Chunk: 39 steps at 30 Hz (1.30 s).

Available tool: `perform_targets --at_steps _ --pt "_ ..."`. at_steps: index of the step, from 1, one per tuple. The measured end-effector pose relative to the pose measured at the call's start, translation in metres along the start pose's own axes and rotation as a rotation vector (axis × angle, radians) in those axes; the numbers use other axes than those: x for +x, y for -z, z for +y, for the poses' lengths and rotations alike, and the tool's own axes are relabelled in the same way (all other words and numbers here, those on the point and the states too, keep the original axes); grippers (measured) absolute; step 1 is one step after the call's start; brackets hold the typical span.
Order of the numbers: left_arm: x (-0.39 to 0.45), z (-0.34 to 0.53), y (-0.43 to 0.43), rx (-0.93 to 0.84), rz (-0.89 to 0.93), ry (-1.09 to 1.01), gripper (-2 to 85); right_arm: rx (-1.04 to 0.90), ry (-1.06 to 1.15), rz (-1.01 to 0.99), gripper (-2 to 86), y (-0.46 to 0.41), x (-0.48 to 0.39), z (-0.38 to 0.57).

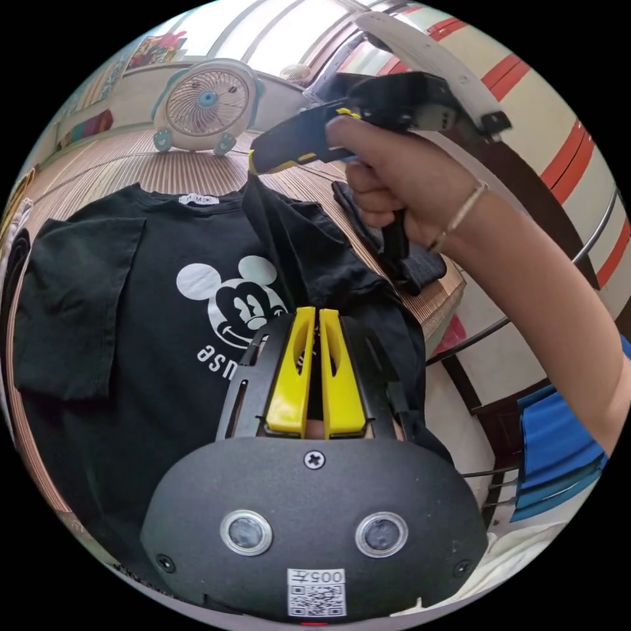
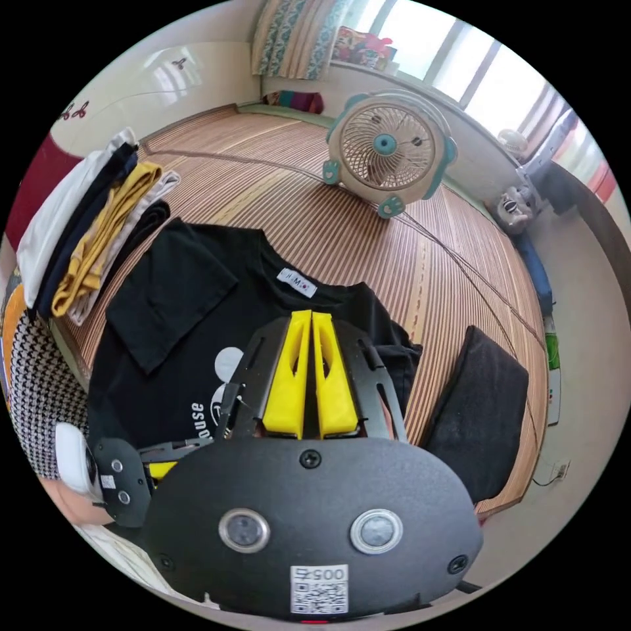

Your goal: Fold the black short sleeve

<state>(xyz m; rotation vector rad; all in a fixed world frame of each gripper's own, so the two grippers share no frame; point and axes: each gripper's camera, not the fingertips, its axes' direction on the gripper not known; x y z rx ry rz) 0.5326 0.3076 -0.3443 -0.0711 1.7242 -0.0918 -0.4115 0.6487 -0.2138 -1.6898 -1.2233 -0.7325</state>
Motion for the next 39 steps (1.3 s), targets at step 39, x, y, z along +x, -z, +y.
perform_targets --at_steps 39 --pt "0.031 0.002 -0.011 -0.084 0.023 -0.167 0.8 -0.126 -0.125 0.053 -1.3 -0.054 0.073 0.021"
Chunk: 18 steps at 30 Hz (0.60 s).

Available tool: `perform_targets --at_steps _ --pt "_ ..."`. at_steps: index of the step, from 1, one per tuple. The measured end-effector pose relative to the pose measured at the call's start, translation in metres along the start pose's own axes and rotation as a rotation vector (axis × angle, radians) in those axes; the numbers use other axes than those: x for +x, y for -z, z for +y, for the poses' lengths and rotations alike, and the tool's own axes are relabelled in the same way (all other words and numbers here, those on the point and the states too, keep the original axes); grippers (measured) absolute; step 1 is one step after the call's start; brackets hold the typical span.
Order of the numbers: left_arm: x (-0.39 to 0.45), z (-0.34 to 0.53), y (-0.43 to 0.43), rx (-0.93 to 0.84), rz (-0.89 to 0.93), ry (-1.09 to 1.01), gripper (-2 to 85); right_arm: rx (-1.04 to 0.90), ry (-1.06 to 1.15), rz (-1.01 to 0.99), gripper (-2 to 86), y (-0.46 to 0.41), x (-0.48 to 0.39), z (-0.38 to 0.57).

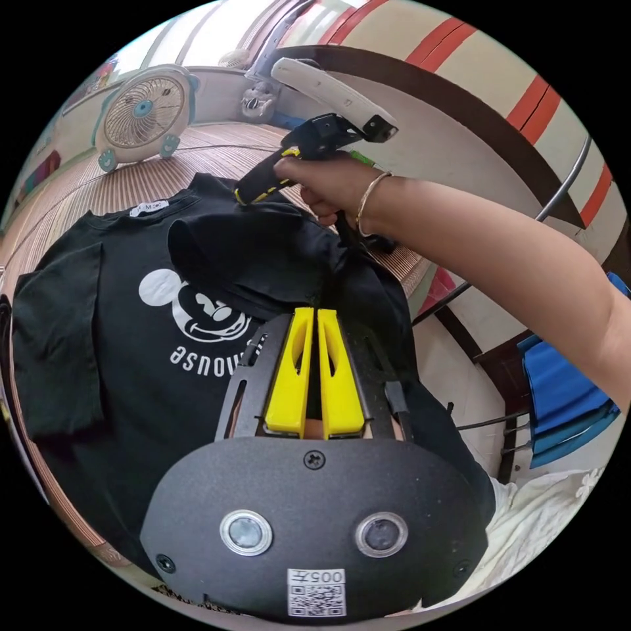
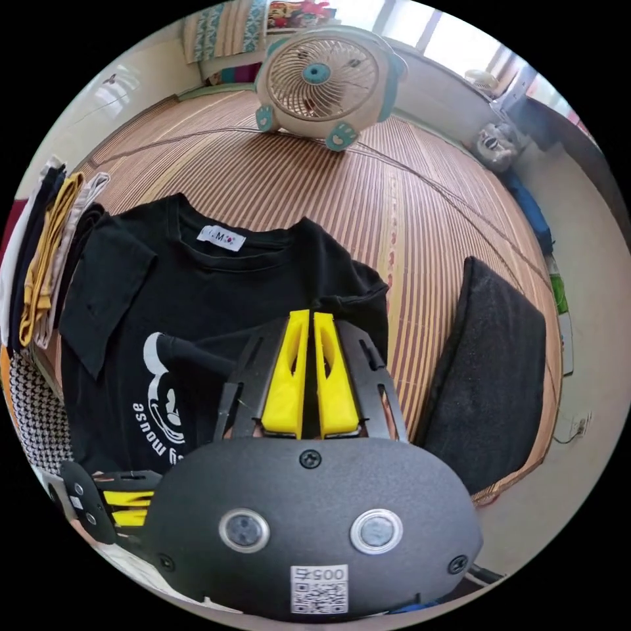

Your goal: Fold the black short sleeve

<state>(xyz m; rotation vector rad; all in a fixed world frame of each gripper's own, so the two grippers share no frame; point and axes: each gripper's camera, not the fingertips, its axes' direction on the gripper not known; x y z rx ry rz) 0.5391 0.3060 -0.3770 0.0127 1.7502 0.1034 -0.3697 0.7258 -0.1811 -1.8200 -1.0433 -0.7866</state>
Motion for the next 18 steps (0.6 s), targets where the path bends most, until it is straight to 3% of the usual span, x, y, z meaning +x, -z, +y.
perform_targets --at_steps 4,10,18 --pt "-0.002 0.003 0.013 0.092 -0.082 0.021 0.5 0.047 -0.083 0.160 -1.5 0.016 0.024 -0.001" --pt "-0.012 0.003 0.007 0.032 -0.047 0.062 -0.4 0.011 -0.252 0.112 0.0 0.015 0.069 0.002" --pt "-0.024 0.006 0.013 0.047 -0.041 0.110 -0.6 0.109 -0.123 0.030 6.3 0.053 0.045 0.047"
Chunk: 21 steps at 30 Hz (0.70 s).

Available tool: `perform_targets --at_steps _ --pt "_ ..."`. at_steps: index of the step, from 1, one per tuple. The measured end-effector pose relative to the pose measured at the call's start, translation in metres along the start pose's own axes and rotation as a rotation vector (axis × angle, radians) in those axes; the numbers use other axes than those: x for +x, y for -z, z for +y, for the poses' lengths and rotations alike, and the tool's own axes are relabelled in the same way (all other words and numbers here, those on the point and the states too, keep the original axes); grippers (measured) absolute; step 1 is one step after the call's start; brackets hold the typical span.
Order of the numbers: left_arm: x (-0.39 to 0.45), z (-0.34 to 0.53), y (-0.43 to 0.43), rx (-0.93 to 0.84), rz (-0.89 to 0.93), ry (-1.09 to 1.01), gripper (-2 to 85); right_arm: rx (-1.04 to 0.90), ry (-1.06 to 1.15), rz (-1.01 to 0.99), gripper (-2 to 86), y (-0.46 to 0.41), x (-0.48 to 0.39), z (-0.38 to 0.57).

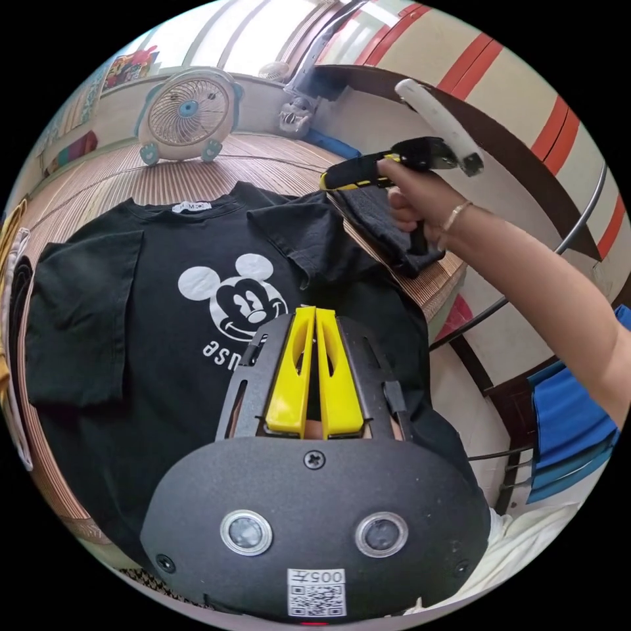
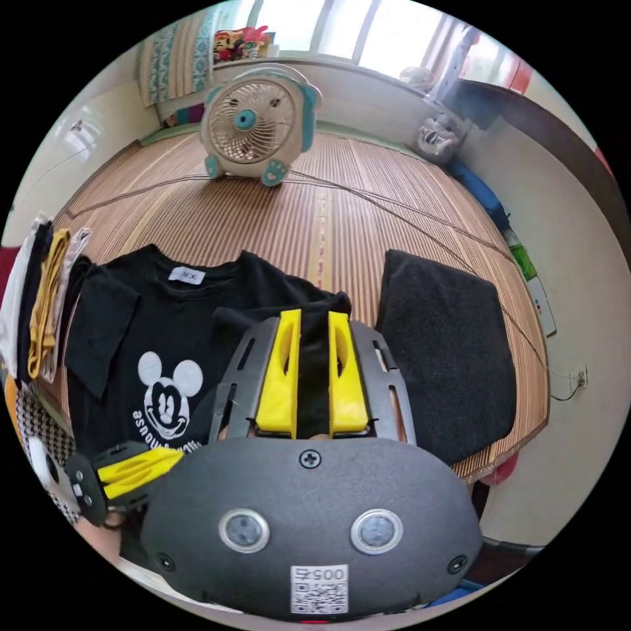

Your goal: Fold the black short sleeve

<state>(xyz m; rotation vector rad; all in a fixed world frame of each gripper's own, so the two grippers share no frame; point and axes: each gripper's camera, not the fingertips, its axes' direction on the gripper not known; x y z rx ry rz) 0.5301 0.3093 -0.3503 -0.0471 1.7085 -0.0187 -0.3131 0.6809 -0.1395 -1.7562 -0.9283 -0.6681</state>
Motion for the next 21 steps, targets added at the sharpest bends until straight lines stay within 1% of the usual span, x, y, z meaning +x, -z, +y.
perform_targets --at_steps 4,8,13,15,20,21 --pt "-0.004 0.000 0.003 0.008 0.003 0.011 -0.6 0.003 0.188 -0.129 6.9 0.017 -0.038 0.020" --pt "-0.009 0.002 0.005 0.006 -0.006 0.020 -0.6 -0.055 0.257 -0.144 7.3 0.001 -0.064 0.025" --pt "-0.015 0.002 0.009 0.009 0.000 0.035 -0.5 -0.167 0.197 -0.100 6.6 -0.048 -0.061 0.032" --pt "-0.017 0.001 0.010 0.009 0.005 0.038 -0.6 -0.129 0.159 -0.123 5.5 -0.048 -0.053 0.037" --pt "-0.019 0.000 0.013 0.012 0.018 0.031 -0.6 -0.129 0.103 -0.182 0.0 -0.043 -0.029 0.043" --pt "-0.020 0.000 0.014 0.009 0.016 0.030 -0.6 -0.095 0.080 -0.186 -0.4 -0.034 -0.022 0.044"
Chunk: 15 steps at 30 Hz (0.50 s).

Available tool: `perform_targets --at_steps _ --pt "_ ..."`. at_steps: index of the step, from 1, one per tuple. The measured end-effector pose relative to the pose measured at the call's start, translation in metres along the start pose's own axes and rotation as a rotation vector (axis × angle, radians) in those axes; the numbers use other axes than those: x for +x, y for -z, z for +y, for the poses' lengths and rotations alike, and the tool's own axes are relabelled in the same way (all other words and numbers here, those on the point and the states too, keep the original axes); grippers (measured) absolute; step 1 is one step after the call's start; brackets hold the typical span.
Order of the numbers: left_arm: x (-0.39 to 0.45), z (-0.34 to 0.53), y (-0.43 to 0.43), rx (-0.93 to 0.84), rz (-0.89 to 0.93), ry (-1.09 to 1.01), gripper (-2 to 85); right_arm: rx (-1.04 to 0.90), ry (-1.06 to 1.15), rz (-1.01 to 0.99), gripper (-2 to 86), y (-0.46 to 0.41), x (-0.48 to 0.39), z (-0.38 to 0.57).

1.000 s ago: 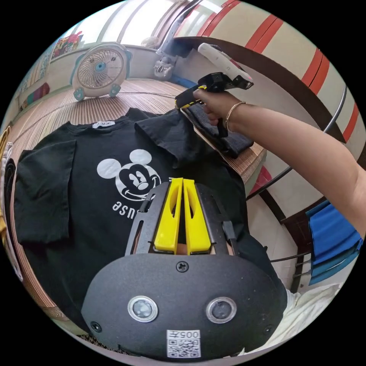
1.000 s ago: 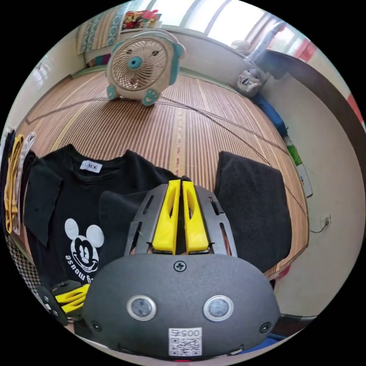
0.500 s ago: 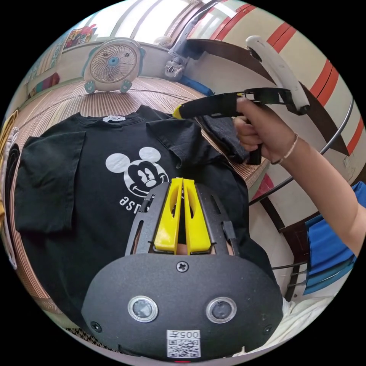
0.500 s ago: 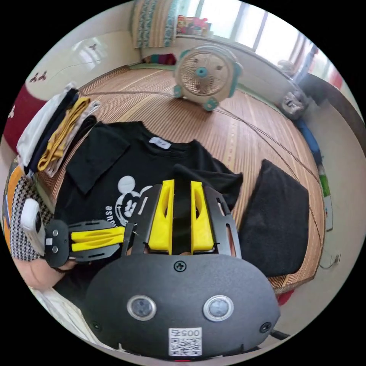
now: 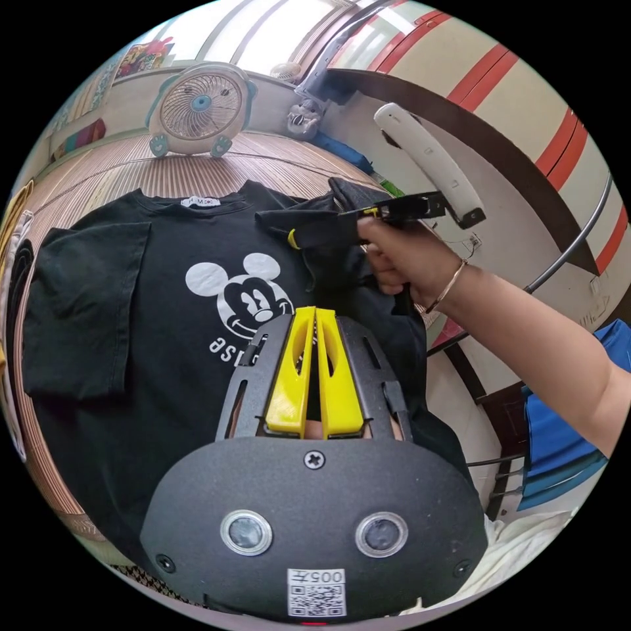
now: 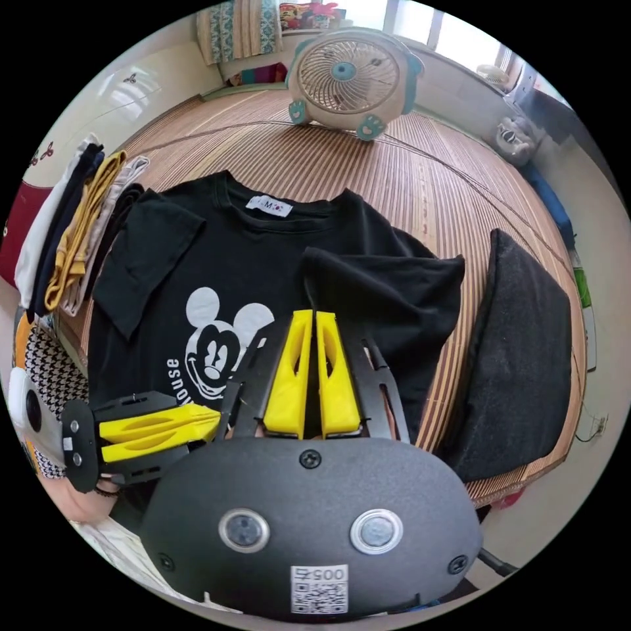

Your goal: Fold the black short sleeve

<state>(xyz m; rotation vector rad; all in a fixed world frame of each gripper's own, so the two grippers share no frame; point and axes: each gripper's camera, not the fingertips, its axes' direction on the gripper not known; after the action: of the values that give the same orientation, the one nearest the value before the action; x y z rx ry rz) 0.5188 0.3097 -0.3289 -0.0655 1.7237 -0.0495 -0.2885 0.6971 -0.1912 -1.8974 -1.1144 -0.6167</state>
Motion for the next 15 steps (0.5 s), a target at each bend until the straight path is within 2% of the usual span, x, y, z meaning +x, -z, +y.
perform_targets --at_steps 4,9,15 --pt "-0.003 0.000 0.003 0.002 0.009 0.006 -0.5 0.140 0.017 -0.049 -0.5 0.042 -0.002 0.005" --pt "-0.005 -0.001 0.007 -0.002 -0.001 0.011 -0.5 0.105 0.082 -0.157 1.7 0.044 -0.016 0.007" --pt "-0.006 0.000 0.013 -0.008 -0.002 0.014 -0.6 0.150 -0.025 -0.085 4.0 0.047 0.006 0.037"
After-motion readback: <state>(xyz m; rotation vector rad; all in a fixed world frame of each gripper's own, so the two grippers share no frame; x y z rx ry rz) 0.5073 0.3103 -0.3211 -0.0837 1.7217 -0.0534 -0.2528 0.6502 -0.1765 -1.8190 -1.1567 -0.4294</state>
